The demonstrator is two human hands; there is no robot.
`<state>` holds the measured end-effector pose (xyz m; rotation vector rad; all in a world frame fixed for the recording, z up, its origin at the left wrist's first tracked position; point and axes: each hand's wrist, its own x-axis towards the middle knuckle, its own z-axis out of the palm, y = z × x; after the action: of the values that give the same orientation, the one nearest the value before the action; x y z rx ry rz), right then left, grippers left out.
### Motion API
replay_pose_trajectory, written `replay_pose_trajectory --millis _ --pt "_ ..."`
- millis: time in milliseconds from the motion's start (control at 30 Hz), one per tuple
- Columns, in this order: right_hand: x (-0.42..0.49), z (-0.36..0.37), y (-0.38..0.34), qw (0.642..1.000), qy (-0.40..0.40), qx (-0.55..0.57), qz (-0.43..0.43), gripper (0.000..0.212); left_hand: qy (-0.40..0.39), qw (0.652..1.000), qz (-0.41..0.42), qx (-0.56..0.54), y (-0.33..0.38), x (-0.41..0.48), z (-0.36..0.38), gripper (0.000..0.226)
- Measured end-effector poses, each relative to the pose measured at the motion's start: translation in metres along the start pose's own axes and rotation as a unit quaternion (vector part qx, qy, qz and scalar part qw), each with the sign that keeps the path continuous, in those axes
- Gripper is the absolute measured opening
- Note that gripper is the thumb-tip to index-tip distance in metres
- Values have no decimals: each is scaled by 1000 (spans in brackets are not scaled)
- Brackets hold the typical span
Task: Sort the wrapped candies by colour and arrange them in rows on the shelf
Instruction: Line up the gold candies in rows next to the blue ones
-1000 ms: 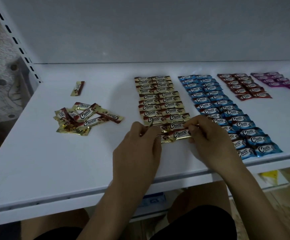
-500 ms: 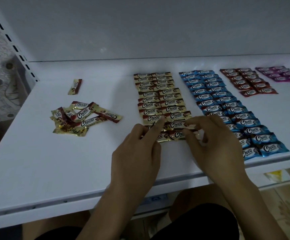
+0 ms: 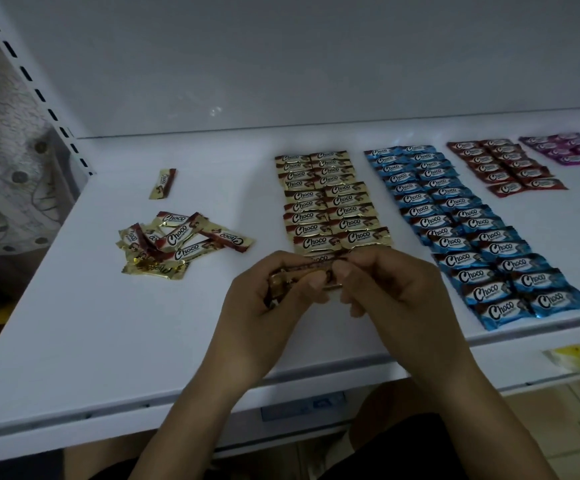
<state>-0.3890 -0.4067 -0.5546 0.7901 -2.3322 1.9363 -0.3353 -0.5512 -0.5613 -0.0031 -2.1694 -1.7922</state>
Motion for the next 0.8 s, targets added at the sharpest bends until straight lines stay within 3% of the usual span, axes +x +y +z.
replay_pose_trajectory --millis 100,200,300,367,467,567,667,800 --pt "1 1 -1 998 22 36 40 20 42 996 -40 -62 1 0 0 28" --pt "-1 -2 -4 995 32 67 64 14 60 993 -48 -91 -3 1 -1 37" --pt "-4 -4 -9 987 48 124 94 18 37 995 -14 -92 -3 0 -2 17" --pt "-5 -4 -11 984 49 138 104 23 24 995 2 -96 0 -1 -2 23" --pt "-6 -3 -9 983 54 135 116 12 24 994 -9 -110 4 -3 -2 33" --pt "-7 -2 -9 979 62 146 127 13 43 997 0 -62 1 -3 -3 26" --pt "-7 0 -12 973 77 165 141 18 67 996 -12 -63 -3 -3 -4 33" --pt "-10 3 -13 969 70 185 148 10 102 990 -15 -97 -6 -3 -4 10"
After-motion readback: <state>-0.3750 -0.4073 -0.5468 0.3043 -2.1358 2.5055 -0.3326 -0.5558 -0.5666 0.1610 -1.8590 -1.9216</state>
